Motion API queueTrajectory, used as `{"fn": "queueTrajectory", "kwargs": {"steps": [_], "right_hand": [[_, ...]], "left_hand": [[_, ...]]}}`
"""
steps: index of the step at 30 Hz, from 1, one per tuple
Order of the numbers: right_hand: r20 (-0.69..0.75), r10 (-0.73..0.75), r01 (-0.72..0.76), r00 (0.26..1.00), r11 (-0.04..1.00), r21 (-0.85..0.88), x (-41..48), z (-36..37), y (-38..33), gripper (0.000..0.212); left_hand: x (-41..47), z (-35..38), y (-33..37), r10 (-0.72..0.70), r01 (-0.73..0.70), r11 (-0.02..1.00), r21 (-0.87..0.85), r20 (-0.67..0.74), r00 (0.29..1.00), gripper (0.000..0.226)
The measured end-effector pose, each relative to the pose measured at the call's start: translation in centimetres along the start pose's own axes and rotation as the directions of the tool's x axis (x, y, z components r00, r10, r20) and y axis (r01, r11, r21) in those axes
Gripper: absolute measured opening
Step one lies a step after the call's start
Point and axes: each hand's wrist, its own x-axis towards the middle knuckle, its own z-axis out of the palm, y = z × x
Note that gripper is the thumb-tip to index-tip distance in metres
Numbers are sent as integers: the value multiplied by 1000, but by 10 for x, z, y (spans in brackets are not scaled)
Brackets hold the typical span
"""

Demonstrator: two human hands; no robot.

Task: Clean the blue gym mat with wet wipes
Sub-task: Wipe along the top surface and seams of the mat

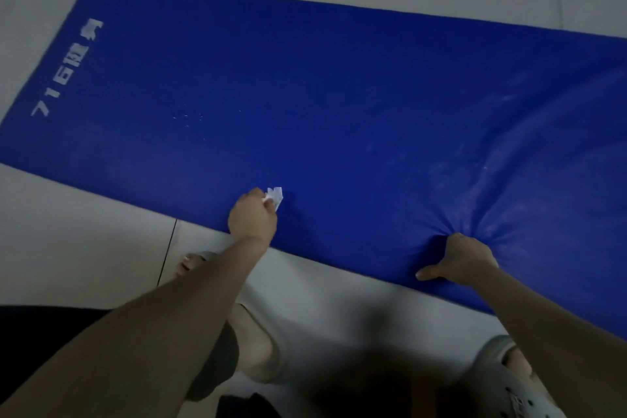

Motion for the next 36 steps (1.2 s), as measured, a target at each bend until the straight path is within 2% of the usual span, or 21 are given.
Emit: {"fn": "queueTrajectory", "kwargs": {"steps": [2,3,6,8,9,11,13,16,18,21,22,23,25,27,29,31,33,36], "right_hand": [[-2,-3,3,1000,1000,1,-1,-1,0,79],[-5,-2,2,1000,1000,0,-1,-1,0,80],[-15,5,-5,1000,1000,0,-1,1,-1,81],[-17,11,-11,1000,1000,2,1,1,-1,82],[-17,11,-11,1000,1000,-1,1,2,0,83],[-26,9,-10,1000,1000,-9,3,3,0,82],[-55,18,-18,998,1000,-7,4,6,0,79],[-57,14,-14,998,1000,-6,5,6,0,71],[-42,1,-1,999,1000,-8,6,4,-1,75],[-22,9,-9,1000,1000,-21,6,2,0,78],[-17,12,-13,1000,1000,-27,6,2,1,78],[-12,15,-15,1000,999,-31,6,2,1,77],[-12,13,-14,1000,999,-29,4,1,0,77],[-11,16,-16,1000,1000,-23,1,0,0,77],[-13,17,-17,1000,1000,-16,-1,0,-1,77],[-14,17,-17,1000,1000,-4,-2,-1,-1,76],[-20,14,-14,1000,1000,1,-2,-2,-2,78],[-20,9,-9,1000,1000,1,-1,-1,-1,81]], "left_hand": [[-14,7,9,-39,40,998,-55,15,999,26],[-25,13,19,-16,19,997,-76,30,999,25],[-62,30,56,120,-106,988,-116,122,985,23],[-87,32,85,206,-194,975,-106,119,971,15],[-100,30,99,292,-280,954,-106,120,949,9],[-128,40,121,480,-481,876,-32,147,865,12],[-152,55,130,603,-635,772,33,280,747,17],[-153,61,112,721,-778,628,-5,379,580,23],[-135,50,86,795,-856,513,57,344,499,18],[-99,35,41,785,-826,559,74,272,556,15],[-88,29,29,751,-788,609,84,256,608,16],[-78,24,20,691,-720,688,91,219,689,18],[-59,19,4,510,-521,851,63,133,850,21],[-46,16,-8,282,-287,957,37,94,955,25],[-40,15,-14,67,-67,998,1,46,997,29],[-47,15,-6,-58,58,996,-62,4,998,31],[-61,19,13,7,-8,994,-105,-7,1000,28],[-92,32,55,287,-280,957,-78,83,954,24]]}}
